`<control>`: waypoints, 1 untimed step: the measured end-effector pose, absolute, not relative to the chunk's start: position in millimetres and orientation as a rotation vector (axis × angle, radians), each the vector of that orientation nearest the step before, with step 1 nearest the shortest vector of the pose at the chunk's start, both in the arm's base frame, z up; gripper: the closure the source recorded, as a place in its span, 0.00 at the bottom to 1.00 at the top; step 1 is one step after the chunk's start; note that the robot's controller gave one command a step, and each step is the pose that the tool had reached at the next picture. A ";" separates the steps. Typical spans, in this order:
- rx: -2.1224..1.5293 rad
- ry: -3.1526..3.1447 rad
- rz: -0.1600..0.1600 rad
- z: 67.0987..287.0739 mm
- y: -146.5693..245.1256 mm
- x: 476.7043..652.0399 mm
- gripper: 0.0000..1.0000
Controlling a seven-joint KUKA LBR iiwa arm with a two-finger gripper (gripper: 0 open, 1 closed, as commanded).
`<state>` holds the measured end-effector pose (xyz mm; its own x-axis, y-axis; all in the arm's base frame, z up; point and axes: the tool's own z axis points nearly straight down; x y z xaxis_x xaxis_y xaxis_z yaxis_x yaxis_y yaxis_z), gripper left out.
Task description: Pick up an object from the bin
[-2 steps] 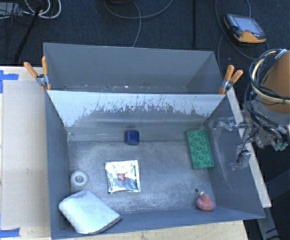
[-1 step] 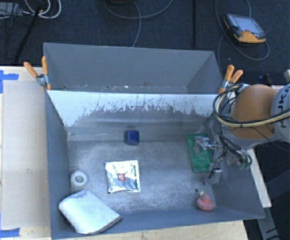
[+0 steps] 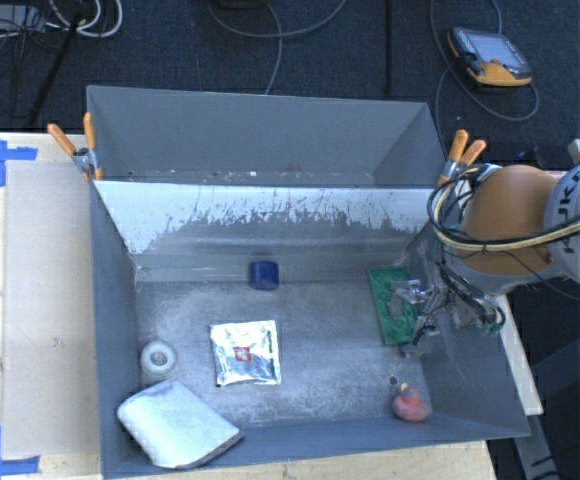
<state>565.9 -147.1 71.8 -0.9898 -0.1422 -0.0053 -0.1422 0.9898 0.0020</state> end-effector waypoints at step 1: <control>-0.437 3.105 -0.002 222.7 -120.0 528.8 1.00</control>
Offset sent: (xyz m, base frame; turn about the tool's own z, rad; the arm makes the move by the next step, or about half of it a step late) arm -0.0382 0.0259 0.1468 -0.1378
